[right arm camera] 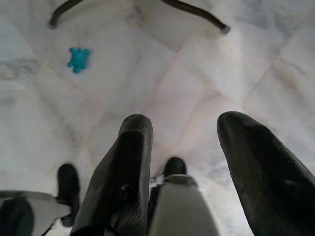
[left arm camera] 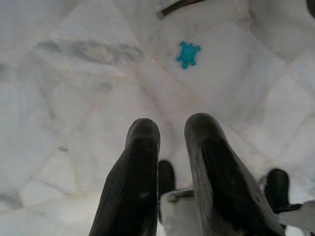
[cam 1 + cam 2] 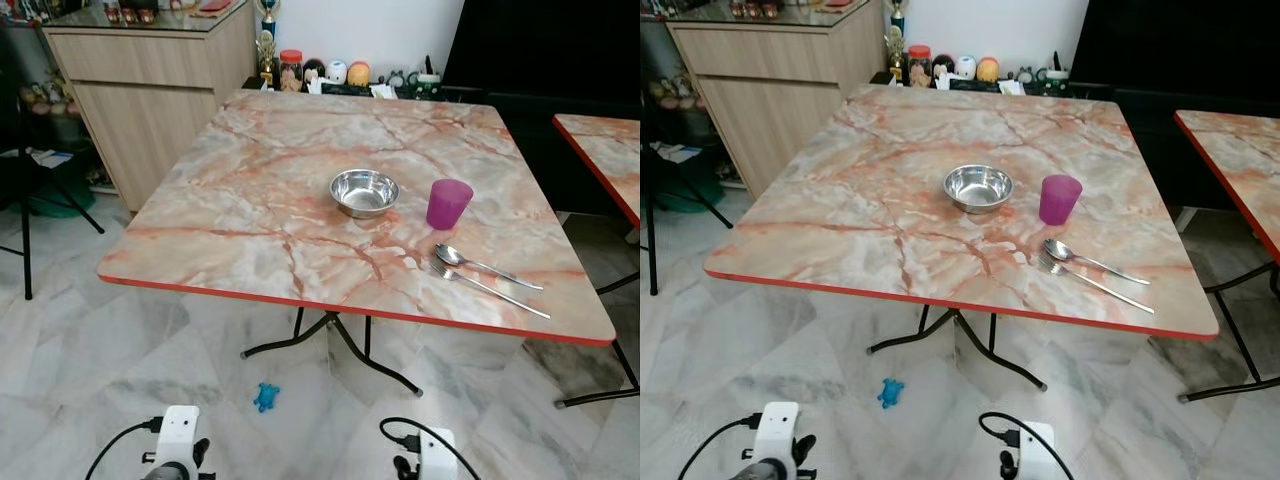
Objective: Setting the table
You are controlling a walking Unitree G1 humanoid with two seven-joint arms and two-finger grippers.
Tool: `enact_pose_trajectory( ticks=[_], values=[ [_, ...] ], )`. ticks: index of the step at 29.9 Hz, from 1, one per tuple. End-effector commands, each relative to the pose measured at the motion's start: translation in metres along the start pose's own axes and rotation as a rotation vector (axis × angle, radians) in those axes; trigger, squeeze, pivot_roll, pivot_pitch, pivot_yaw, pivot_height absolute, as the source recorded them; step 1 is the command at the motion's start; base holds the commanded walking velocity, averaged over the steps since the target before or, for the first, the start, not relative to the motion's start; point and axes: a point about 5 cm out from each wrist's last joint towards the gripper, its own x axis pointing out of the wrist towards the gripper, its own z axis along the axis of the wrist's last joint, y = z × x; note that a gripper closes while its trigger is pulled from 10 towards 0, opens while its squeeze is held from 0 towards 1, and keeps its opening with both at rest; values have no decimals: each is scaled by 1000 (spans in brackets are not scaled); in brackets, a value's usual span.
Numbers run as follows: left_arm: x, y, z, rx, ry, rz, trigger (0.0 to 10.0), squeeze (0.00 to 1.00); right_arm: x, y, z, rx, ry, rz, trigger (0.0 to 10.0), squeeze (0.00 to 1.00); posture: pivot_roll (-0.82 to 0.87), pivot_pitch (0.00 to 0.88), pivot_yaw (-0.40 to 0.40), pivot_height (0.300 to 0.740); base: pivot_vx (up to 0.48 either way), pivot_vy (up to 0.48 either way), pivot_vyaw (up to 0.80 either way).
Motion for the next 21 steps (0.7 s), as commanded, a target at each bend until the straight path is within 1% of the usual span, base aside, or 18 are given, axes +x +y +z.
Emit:
enact_pose_trajectory(
  ticks=[1, 3, 5, 6, 7, 9, 10, 11, 12, 13, 14, 15, 16, 17, 18, 20, 21],
  values=[
    [-2, 3, -3, 9, -4, 0, 10000, 0, 0, -2, -1, -7, 4, -7, 10000, 0, 109, 0, -35, 728, 0, 0, 0],
    [-3, 10, 2, -12, -61, 28, 10000, 0, 0, -2, -1, -6, 3, -8, 10000, 0, 111, 0, -34, 728, 0, 0, 0],
    [-4, 12, 3, -19, -77, 36, 10000, 0, 0, -2, -1, -5, 3, -8, 10000, 0, 111, 0, -34, 728, 0, 0, 0],
    [-6, 18, 8, -42, -148, 57, 10000, 0, 0, -3, -1, -5, 4, -8, 10000, 0, 114, 0, -37, 728, 0, 0, 0],
    [-8, 22, 13, -49, -196, 68, 10000, 0, 0, -3, -1, -7, 4, -8, 10000, 0, 117, 0, -39, 728, 0, 0, 0],
    [-10, 26, 18, -58, -261, 81, 10000, 0, 0, -4, -1, -9, 5, -8, 10000, 0, 122, 0, -40, 728, 0, 0, 0],
    [-15, 31, 25, -55, -339, 96, 10000, 0, 0, -4, -1, -13, 6, -7, 10000, 0, 128, 0, -44, 728, 0, 0, 0],
    [-15, 31, 25, -55, -339, 96, 10000, 0, 0, -4, -1, -13, 6, -7, 10000, 0, 128, 0, -44, 728, 0, 0, 0],
    [-22, 35, 33, -35, -432, 104, 10000, 0, 0, -5, -2, -21, 9, -5, 10000, 0, 136, 0, -46, 728, 0, 0, 0],
    [-22, 35, 33, -35, -432, 104, 10000, 0, 0, -5, -2, -21, 9, -5, 10000, 0, 136, 0, -46, 728, 0, 0, 0],
    [-25, 37, 37, -24, -468, 105, 10000, 0, 0, -5, -2, -24, 10, -4, 10000, 0, 135, 0, -46, 728, 0, 0, 0],
    [-29, 39, 42, -11, -513, 109, 10000, 0, 0, -5, -2, -26, 10, -4, 10000, 0, 135, 0, -45, 728, 0, 0, 0],
    [-37, 43, 51, 6, -586, 122, 10000, 0, 0, -5, -2, -27, 10, -4, 10000, 0, 136, 0, -44, 728, 0, 0, 0],
    [-37, 43, 51, 6, -586, 122, 10000, 0, 0, -5, -2, -27, 10, -4, 10000, 0, 136, 0, -44, 728, 0, 0, 0],
    [-48, 49, 63, 8, -665, 153, 10000, 0, 0, -5, -2, -28, 9, -3, 10000, 0, 137, 0, -43, 728, 0, 0, 0],
    [-62, 58, 78, 18, -754, 201, 10000, 0, 0, -5, -2, -29, 8, -2, 10000, 0, 140, 0, -43, 728, 0, 0, 0],
    [-73, 63, 93, 18, -825, 240, 10000, 0, 0, -6, -1, -31, 7, 0, 10000, 0, 146, 0, -46, 728, 0, 0, 0]
  ],
)
